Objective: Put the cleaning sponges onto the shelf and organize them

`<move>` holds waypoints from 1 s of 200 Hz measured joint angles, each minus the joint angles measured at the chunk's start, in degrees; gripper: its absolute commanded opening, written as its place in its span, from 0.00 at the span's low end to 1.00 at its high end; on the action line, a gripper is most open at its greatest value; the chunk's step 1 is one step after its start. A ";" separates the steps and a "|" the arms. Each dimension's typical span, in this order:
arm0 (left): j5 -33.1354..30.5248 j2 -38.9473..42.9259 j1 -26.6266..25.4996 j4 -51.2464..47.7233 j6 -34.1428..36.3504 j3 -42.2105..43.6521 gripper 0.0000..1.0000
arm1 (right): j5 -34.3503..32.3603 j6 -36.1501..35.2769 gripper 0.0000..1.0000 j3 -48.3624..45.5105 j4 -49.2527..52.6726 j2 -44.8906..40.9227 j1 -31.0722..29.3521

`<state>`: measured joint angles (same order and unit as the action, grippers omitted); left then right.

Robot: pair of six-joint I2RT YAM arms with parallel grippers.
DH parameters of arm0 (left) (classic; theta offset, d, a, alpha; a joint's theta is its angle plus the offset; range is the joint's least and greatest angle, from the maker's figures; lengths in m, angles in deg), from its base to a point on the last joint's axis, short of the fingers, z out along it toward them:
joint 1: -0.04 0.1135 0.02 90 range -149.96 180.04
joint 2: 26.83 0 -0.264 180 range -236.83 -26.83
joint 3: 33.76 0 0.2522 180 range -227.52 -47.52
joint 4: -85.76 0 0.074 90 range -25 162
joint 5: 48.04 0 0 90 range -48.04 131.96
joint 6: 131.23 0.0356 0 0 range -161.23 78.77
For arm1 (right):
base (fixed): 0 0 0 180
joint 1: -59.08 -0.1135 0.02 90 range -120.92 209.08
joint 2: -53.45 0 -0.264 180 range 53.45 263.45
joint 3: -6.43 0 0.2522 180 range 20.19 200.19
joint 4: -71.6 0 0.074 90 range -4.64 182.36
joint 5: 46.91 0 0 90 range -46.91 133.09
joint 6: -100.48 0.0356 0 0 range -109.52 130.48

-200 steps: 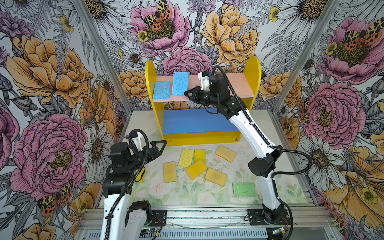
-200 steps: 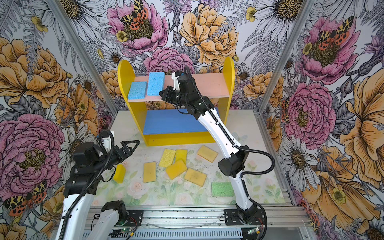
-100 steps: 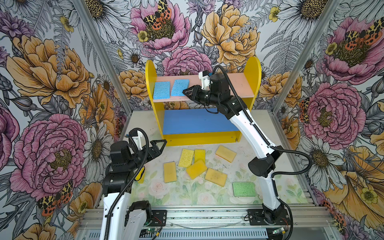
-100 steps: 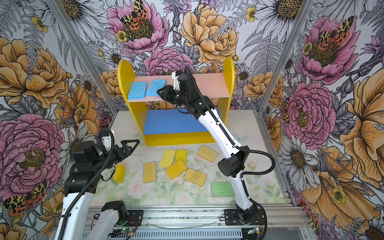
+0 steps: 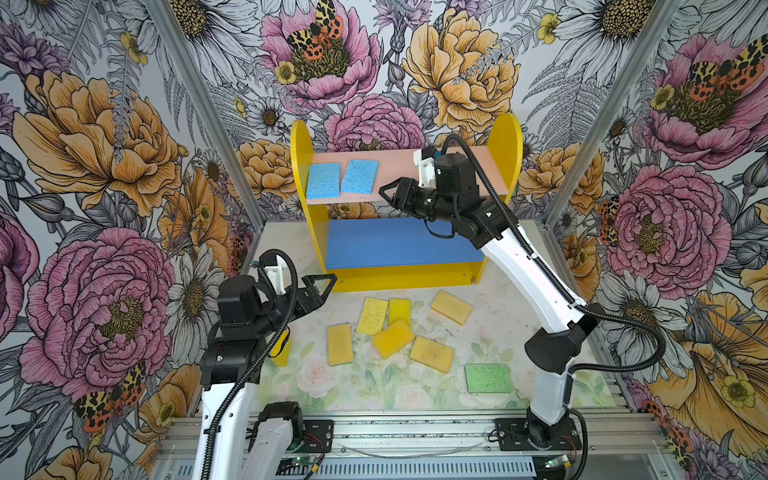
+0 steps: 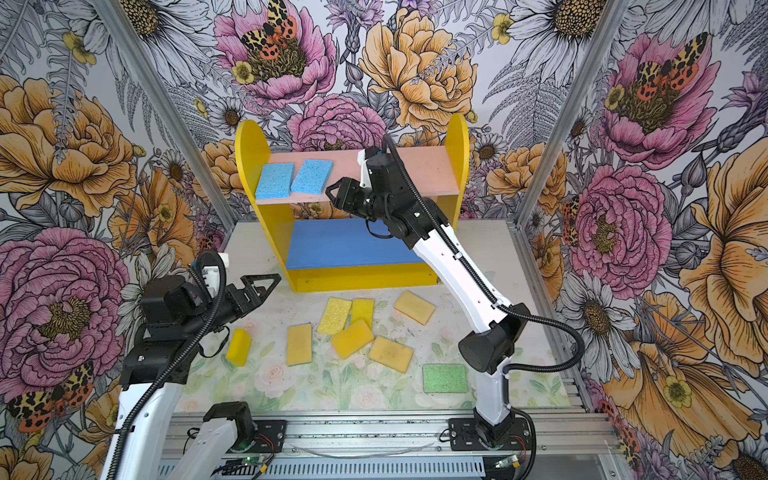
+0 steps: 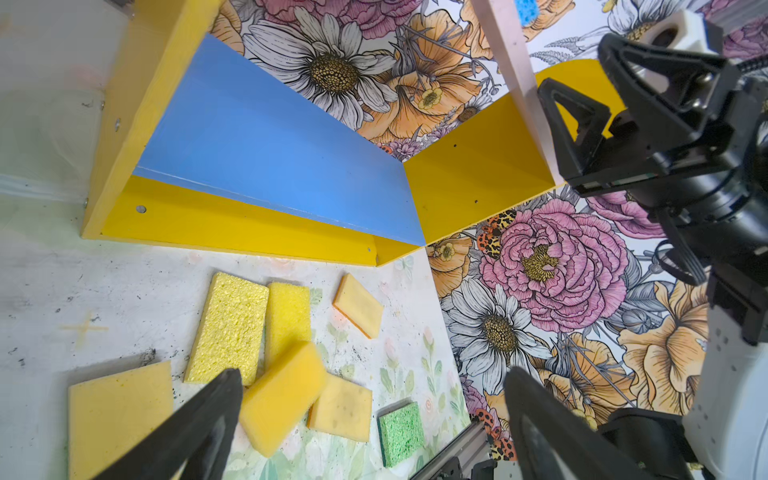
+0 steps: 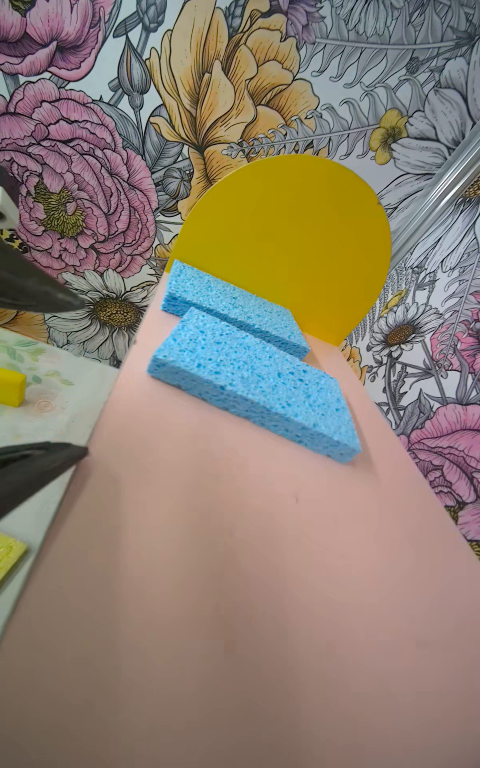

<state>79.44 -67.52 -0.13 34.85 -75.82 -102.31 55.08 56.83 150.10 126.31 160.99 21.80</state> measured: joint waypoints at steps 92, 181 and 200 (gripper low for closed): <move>-8.09 -35.93 -24.13 3.06 3.52 -51.95 0.99 | -1.20 -4.00 0.58 -37.42 0.59 -27.43 -0.13; -7.06 -76.74 -24.63 4.96 3.50 -91.78 0.99 | 2.95 -4.35 0.59 -50.71 -2.38 -33.79 1.51; -7.10 -80.98 -24.63 5.77 3.48 -94.86 0.99 | 3.93 -4.50 0.60 -51.67 -3.41 -34.32 2.10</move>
<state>72.33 -148.50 -24.76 40.62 -72.34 -197.17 59.01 52.32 98.43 122.90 126.68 23.90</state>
